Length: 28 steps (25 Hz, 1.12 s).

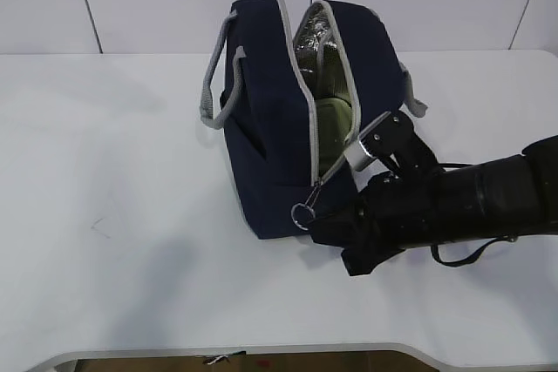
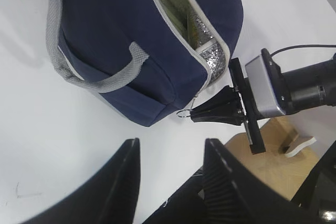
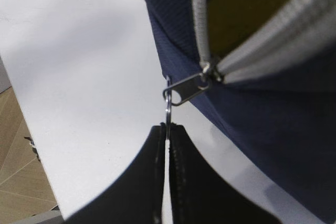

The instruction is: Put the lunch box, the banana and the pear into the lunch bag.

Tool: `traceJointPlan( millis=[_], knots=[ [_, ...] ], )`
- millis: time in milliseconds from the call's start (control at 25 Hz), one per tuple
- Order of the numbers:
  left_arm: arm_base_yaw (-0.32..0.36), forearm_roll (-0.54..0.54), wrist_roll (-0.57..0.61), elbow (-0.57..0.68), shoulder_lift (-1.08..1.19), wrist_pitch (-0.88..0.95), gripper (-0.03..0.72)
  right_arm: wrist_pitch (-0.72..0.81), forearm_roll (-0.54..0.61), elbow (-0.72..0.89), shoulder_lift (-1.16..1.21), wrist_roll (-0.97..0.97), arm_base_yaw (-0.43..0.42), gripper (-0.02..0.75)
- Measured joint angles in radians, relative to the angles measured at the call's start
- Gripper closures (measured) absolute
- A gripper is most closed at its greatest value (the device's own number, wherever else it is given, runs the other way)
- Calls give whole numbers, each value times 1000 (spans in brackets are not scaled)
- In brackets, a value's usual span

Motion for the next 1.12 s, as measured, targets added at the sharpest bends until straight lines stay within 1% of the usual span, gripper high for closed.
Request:
traceJointPlan(
  millis=[760,1000,1120],
  knots=[
    [0,0,0,0,-1,0,389,-14,0,-18,23,4,0,633],
    [0,0,-2,0,-2,0,389,-26,0,-18,23,14,0,632],
    [0,0,-4,0,-2,0,389,-26,0,-19,23,21,0,680]
  ],
)
